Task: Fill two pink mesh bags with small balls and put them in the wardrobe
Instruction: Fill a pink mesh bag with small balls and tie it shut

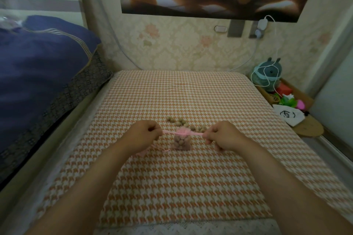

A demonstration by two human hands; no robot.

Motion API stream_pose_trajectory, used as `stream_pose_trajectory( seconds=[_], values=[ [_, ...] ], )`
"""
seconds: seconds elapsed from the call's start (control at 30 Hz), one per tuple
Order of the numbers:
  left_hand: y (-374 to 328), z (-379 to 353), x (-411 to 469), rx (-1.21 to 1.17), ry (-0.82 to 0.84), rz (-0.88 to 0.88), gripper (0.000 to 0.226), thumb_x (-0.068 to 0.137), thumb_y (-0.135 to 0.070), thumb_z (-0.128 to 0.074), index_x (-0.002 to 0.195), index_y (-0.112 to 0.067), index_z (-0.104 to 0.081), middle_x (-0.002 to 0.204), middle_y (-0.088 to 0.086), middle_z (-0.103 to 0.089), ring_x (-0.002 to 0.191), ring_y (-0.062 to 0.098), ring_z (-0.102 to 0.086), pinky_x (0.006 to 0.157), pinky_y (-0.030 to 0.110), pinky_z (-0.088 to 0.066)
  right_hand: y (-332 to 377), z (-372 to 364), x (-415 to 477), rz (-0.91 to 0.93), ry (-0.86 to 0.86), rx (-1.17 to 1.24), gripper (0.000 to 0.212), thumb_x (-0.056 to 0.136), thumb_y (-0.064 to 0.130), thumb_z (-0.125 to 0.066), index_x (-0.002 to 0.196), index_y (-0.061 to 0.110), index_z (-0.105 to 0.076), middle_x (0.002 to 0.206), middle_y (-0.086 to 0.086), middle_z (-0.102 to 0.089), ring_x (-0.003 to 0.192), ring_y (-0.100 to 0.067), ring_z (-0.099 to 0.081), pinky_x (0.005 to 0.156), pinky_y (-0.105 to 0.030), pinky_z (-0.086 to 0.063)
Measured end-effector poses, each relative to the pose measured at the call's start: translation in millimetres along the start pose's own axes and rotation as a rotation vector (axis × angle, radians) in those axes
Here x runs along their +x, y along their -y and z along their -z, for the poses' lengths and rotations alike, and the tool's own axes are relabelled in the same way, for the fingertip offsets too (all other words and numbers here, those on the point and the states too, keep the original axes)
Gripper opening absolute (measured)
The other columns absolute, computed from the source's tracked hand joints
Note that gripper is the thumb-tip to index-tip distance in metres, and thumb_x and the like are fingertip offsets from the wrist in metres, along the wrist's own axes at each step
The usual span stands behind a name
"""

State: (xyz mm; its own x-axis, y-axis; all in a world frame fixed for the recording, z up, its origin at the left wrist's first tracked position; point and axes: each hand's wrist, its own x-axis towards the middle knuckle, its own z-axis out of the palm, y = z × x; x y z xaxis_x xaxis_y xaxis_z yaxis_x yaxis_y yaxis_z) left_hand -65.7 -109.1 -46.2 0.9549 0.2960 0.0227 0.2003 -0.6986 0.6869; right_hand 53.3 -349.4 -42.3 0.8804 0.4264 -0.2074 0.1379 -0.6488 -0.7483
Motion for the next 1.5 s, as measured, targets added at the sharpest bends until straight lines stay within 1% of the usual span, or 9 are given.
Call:
stream_pose_trajectory(
  seconds=[0.23, 0.4, 0.63, 0.73, 0.87, 0.93, 1.0, 1.23, 1.5],
  values=[
    [6.2, 5.8, -2.0, 0.074, 0.036, -0.002, 0.030, 0.096, -0.022, -0.056, 0.071, -0.009, -0.067, 0.072, 0.000, -0.066, 0.070, 0.018, -0.063, 0.072, 0.033, -0.051, -1.9, 0.3, -1.0, -0.081, -0.002, 0.082, 0.024, 0.094, 0.011, -0.067, 0.071, 0.006, -0.071, 0.054, -0.002, -0.066, 0.036, -0.016, -0.050, 0.041, -0.023, -0.042],
    [8.0, -1.5, -1.7, -0.069, 0.026, -0.009, 0.029, 0.095, -0.019, -0.054, 0.070, -0.012, -0.066, 0.079, 0.008, -0.069, 0.075, 0.027, -0.065, 0.077, 0.043, -0.055, -1.8, -7.2, -0.2, -0.101, -0.057, 0.170, 0.023, 0.097, 0.009, -0.062, 0.075, 0.008, -0.071, 0.069, -0.007, -0.070, 0.037, -0.019, -0.049, 0.038, -0.022, -0.040],
    [11.2, 4.0, -3.7, -0.074, 0.084, 0.016, 0.030, 0.097, -0.015, -0.052, 0.071, -0.010, -0.066, 0.081, 0.008, -0.071, 0.068, 0.014, -0.063, 0.068, 0.034, -0.053, -1.4, -6.7, -6.1, -0.247, -0.026, 0.239, 0.023, 0.098, 0.009, -0.059, 0.077, 0.007, -0.070, 0.066, -0.006, -0.065, 0.040, -0.017, -0.046, 0.045, -0.025, -0.040],
    [13.0, 3.2, -5.1, -0.089, 0.086, 0.041, 0.029, 0.092, -0.015, -0.056, 0.065, -0.016, -0.069, 0.082, 0.014, -0.071, 0.076, 0.031, -0.067, 0.073, 0.045, -0.056, -0.6, -11.7, -5.6, -0.239, -0.077, 0.218, 0.027, 0.096, 0.009, -0.059, 0.071, 0.007, -0.068, 0.059, -0.005, -0.064, 0.041, -0.019, -0.051, 0.044, -0.025, -0.041],
    [-1.0, -2.6, -8.5, -0.445, 0.075, 0.015, 0.028, 0.085, -0.008, -0.056, 0.059, -0.014, -0.066, 0.103, -0.001, -0.073, 0.099, 0.019, -0.066, 0.086, 0.036, -0.051, 5.0, -15.4, -3.1, -0.289, -0.067, 0.345, 0.020, 0.097, 0.013, -0.056, 0.083, 0.005, -0.066, 0.072, -0.010, -0.065, 0.045, -0.021, -0.053, 0.043, -0.025, -0.041],
    [-9.2, -8.6, -12.9, -0.585, 0.141, -0.004, 0.021, 0.080, -0.011, -0.053, 0.072, -0.004, -0.071, 0.116, -0.006, -0.071, 0.111, 0.002, -0.059, 0.091, 0.022, -0.046, 8.6, -16.6, -3.3, -0.312, -0.032, 0.397, 0.018, 0.100, 0.015, -0.053, 0.090, 0.006, -0.066, 0.074, -0.008, -0.065, 0.046, -0.019, -0.053, 0.043, -0.025, -0.043],
    [-9.5, -14.7, -13.3, -0.682, 0.199, -0.021, 0.032, 0.079, -0.013, -0.049, 0.088, 0.010, -0.069, 0.119, -0.001, -0.071, 0.114, 0.008, -0.061, 0.095, 0.023, -0.045, 10.8, -19.3, -5.1, -0.320, 0.005, 0.445, 0.018, 0.101, 0.017, -0.052, 0.095, 0.007, -0.065, 0.075, -0.006, -0.064, 0.046, -0.018, -0.053, 0.043, -0.024, -0.044],
    [-13.3, -26.2, -12.1, -0.772, 0.249, -0.056, 0.029, 0.092, -0.001, -0.042, 0.064, -0.008, -0.047, 0.078, 0.020, -0.071, 0.090, 0.024, -0.068, 0.083, 0.027, -0.046, 16.7, -25.0, -13.3, -0.267, 0.071, 0.502, 0.014, 0.101, 0.016, -0.054, 0.101, 0.005, -0.062, 0.085, -0.009, -0.068, 0.048, -0.018, -0.060, 0.046, -0.027, -0.046],
    [-20.7, -41.2, -9.9, -0.588, 0.186, -0.067, 0.039, 0.098, -0.008, -0.051, 0.060, -0.017, -0.056, 0.061, -0.003, -0.054, 0.061, 0.010, -0.051, 0.067, 0.029, -0.043, 20.0, -40.5, -11.7, -0.001, 0.113, 0.311, 0.018, 0.101, 0.020, -0.057, 0.092, 0.010, -0.069, 0.088, -0.008, -0.076, 0.066, -0.021, -0.074, 0.063, -0.038, -0.054]
  ],
)
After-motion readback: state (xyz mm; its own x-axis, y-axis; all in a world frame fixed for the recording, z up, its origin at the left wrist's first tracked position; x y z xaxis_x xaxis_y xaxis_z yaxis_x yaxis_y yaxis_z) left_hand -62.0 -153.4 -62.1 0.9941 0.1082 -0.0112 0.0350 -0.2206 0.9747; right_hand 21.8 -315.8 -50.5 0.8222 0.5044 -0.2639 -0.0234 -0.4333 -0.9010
